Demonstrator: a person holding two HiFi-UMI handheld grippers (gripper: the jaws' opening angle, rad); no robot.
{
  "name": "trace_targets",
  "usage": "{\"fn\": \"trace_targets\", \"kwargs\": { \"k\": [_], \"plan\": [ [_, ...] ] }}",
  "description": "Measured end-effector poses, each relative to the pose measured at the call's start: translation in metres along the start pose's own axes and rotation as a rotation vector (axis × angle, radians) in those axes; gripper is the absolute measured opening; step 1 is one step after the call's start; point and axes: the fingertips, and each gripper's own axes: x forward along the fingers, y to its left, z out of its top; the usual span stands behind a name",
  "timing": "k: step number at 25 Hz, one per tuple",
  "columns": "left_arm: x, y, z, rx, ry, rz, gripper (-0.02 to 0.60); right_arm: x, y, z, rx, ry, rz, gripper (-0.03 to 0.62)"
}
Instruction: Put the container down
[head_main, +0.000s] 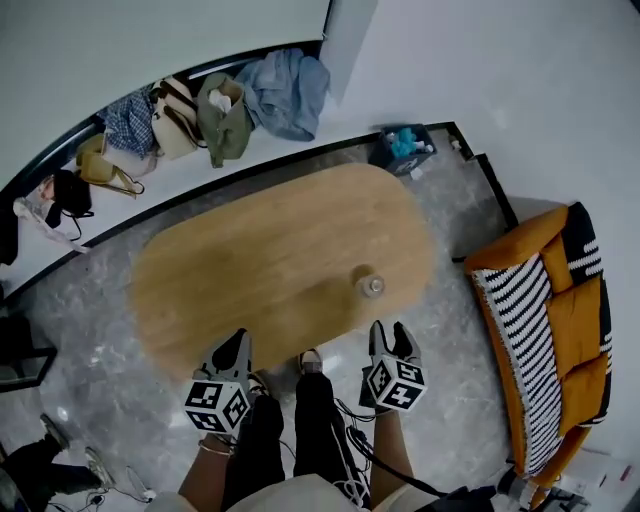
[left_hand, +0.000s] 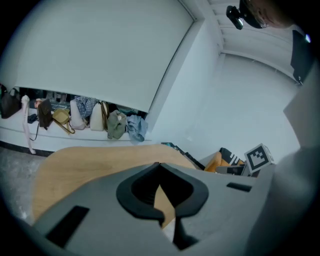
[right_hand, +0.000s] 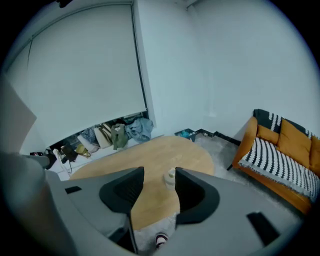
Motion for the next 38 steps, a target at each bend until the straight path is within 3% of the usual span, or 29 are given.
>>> {"fn": "trace_targets", "kwargs": {
  "k": [10, 17, 27, 38],
  "plan": [
    [-0.087, -0.051, 0.073, 0.041, -0.085, -0.063, 0.008, -0.103, 0.053, 0.067, -0.046, -0.153, 0.008, 0.161],
    [-0.104, -0.073, 0.114, 0.127, -0.121, -0.102, 0.008, -0.152, 0.059, 0.077, -0.086, -0.152, -0.043, 0.037],
    [-0.096, -0.115, 0.137, 0.167, -0.171, -0.066, 0.008, -0.185, 0.009, 0.120, -0.114, -0.208, -0.051, 0.026],
    [-0.088, -0.167, 0.142, 0.220, -0.207, -0.033, 0.008, -0.205, -0.044, 0.134, -0.149, -0.224, -0.023, 0.023]
  ]
}}
